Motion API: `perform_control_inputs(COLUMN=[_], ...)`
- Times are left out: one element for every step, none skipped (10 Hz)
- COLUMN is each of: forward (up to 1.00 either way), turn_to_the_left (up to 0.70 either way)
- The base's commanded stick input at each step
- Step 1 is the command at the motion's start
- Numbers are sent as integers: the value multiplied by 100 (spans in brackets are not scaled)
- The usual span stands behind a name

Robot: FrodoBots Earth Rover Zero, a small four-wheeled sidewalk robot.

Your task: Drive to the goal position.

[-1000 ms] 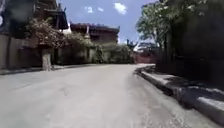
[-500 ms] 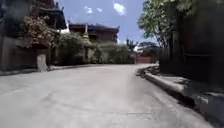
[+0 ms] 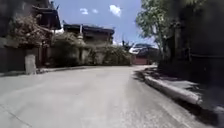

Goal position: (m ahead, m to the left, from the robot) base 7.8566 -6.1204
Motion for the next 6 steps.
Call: perform_control_inputs(forward=[100,100,100,100,100,100], turn_to_the_left=[0,0,0,0,-1,-9])
